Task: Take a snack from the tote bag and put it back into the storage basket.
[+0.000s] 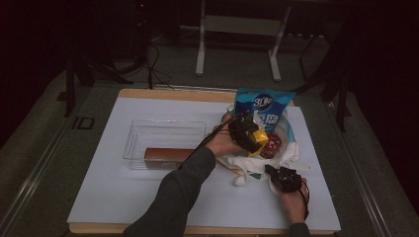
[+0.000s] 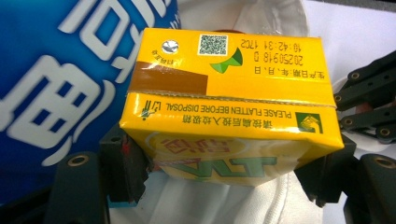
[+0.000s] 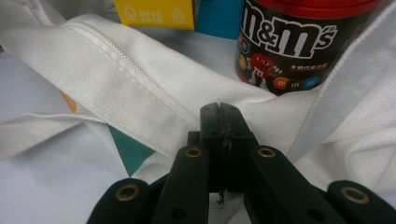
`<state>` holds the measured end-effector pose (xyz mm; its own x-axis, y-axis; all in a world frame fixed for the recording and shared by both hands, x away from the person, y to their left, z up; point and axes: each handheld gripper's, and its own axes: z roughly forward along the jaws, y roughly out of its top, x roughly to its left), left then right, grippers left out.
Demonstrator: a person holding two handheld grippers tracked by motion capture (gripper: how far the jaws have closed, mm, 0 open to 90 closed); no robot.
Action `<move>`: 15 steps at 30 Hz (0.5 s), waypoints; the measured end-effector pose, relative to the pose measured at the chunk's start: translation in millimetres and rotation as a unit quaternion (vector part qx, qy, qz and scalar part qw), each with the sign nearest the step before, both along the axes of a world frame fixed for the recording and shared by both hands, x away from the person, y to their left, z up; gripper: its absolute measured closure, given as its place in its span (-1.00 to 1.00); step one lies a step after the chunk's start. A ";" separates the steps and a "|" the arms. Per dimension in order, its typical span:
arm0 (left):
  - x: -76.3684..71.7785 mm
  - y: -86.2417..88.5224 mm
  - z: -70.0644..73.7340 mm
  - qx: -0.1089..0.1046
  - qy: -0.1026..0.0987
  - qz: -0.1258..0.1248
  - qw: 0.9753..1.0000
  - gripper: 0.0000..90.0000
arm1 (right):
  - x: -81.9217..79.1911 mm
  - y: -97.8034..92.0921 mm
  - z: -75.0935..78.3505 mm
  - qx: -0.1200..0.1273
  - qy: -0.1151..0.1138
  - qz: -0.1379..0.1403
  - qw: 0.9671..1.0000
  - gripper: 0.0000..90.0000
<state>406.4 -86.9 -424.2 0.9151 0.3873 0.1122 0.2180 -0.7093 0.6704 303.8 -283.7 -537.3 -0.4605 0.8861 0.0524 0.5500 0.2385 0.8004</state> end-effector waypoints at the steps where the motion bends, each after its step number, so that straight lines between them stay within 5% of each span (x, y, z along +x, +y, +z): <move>1: -0.2 1.3 1.8 -0.003 0.003 0.003 1.000 -0.37 | 0.0 0.0 0.0 -0.001 -0.001 0.000 1.000 0.99; 15: -5.0 21.3 24.8 -0.022 -0.011 0.045 0.999 -0.37 | 0.0 0.3 -0.1 -0.001 -0.002 -0.001 1.000 0.98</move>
<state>401.4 -65.7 -399.5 0.8736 0.4733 0.1136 0.2642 -0.6570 0.7061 303.8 -283.4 -537.4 -0.4594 0.8868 0.0499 0.5477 0.2385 0.8020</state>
